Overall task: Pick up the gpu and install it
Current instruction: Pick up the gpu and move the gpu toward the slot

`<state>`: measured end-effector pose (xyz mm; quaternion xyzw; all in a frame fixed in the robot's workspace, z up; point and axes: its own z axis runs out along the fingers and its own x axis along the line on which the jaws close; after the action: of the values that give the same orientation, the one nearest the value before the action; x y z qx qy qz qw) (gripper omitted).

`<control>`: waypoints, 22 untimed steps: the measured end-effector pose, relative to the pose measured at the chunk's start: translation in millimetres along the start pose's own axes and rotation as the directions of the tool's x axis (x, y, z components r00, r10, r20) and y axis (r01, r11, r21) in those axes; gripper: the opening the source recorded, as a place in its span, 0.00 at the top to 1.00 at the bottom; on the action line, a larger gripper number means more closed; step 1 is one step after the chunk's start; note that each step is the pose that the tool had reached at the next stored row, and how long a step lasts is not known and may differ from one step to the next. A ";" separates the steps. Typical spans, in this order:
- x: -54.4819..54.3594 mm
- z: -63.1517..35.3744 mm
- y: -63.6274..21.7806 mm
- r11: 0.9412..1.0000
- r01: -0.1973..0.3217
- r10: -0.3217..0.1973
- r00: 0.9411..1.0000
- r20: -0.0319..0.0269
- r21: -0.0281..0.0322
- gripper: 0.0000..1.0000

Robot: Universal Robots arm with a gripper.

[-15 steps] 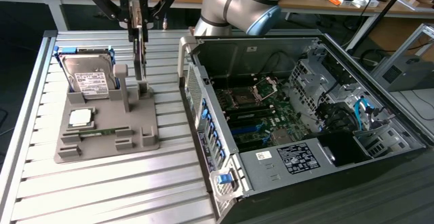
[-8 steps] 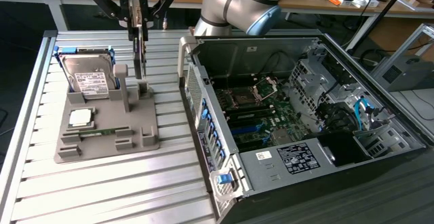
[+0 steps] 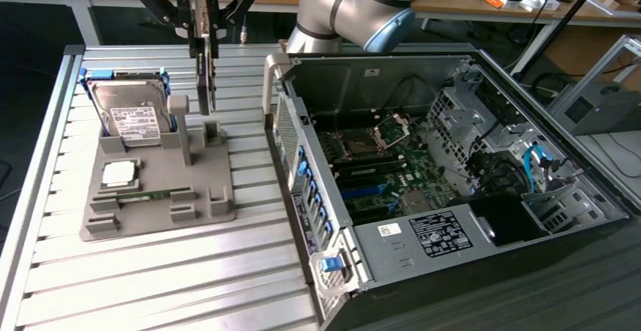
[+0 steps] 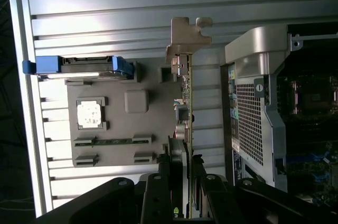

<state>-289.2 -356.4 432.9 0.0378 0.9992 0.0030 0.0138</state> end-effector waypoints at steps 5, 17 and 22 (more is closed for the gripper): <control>-0.1 -0.3 -0.1 1.000 0.000 0.000 1.000 0.000 0.000 0.73; -4.1 -0.1 -3.1 1.000 0.000 0.000 1.000 0.000 0.000 0.73; -5.9 0.0 -3.1 1.000 0.000 0.000 1.000 0.000 0.000 0.73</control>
<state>-283.5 -359.9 433.0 0.0378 0.9992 0.0030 0.0138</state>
